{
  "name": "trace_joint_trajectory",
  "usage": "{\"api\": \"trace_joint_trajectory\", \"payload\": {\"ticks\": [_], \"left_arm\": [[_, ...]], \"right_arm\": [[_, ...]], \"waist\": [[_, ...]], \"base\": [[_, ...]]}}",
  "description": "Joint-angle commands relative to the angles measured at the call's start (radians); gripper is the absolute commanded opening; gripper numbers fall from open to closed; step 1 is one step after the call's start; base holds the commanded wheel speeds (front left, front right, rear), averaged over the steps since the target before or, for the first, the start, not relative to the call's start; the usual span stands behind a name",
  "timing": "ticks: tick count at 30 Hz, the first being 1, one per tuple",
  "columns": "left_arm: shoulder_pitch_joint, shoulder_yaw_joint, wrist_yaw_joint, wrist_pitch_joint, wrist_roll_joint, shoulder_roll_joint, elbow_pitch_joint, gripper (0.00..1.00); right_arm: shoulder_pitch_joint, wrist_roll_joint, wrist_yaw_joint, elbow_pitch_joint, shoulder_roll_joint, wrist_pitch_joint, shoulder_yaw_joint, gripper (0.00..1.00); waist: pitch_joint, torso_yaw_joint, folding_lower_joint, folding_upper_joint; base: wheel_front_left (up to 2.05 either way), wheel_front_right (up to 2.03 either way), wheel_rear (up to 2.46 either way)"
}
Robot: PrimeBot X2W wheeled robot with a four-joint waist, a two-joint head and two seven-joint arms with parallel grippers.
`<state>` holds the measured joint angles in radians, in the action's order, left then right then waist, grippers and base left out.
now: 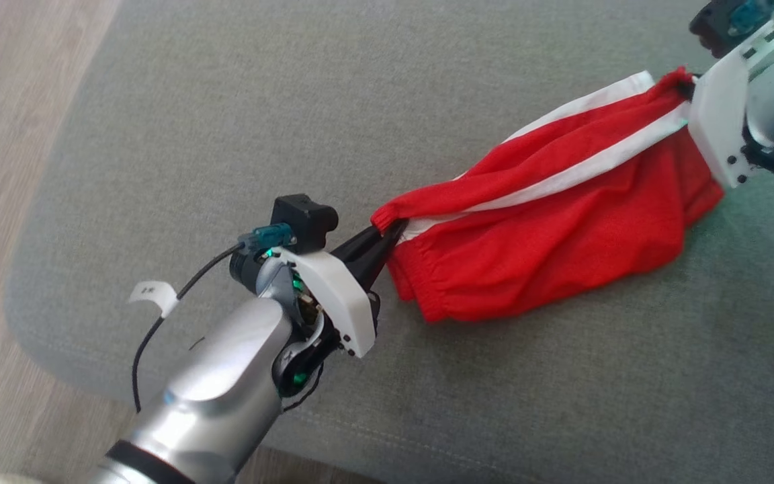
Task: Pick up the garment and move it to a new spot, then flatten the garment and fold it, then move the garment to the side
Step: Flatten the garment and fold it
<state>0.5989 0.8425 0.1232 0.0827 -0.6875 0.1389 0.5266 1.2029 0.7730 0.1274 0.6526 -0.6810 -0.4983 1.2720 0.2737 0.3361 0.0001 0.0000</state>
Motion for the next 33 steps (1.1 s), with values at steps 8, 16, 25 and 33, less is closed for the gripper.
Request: {"api": "trace_joint_trajectory", "payload": {"ticks": [8,16,25,33], "left_arm": [[0.097,-0.003,0.006,0.062,-0.031,-0.018,0.063,0.00],[0.134,-0.004,0.004,0.115,-0.039,-0.033,0.142,1.00],[0.114,-0.028,-0.015,0.163,-0.034,-0.028,0.207,1.00],[0.024,-0.158,-0.097,0.178,-0.043,0.014,0.146,1.00]], "right_arm": [[0.049,0.001,0.003,0.066,0.031,0.025,0.004,0.00],[0.081,-0.021,0.003,0.209,0.089,0.133,-0.021,1.00],[0.025,0.010,0.003,0.383,0.186,0.341,-0.142,1.00],[-0.114,0.033,0.003,0.423,0.267,0.625,-0.242,1.00]], "waist": [[0.048,0.025,-0.0001,0.0000],[0.058,0.022,-0.0001,0.0000],[-0.023,-0.028,-0.0001,0.0000],[-0.144,-0.117,-0.0001,0.0000]], "base": [[0.00,0.00,0.00],[0.00,0.00,0.00],[0.00,0.00,0.00],[0.00,0.00,0.00]]}}
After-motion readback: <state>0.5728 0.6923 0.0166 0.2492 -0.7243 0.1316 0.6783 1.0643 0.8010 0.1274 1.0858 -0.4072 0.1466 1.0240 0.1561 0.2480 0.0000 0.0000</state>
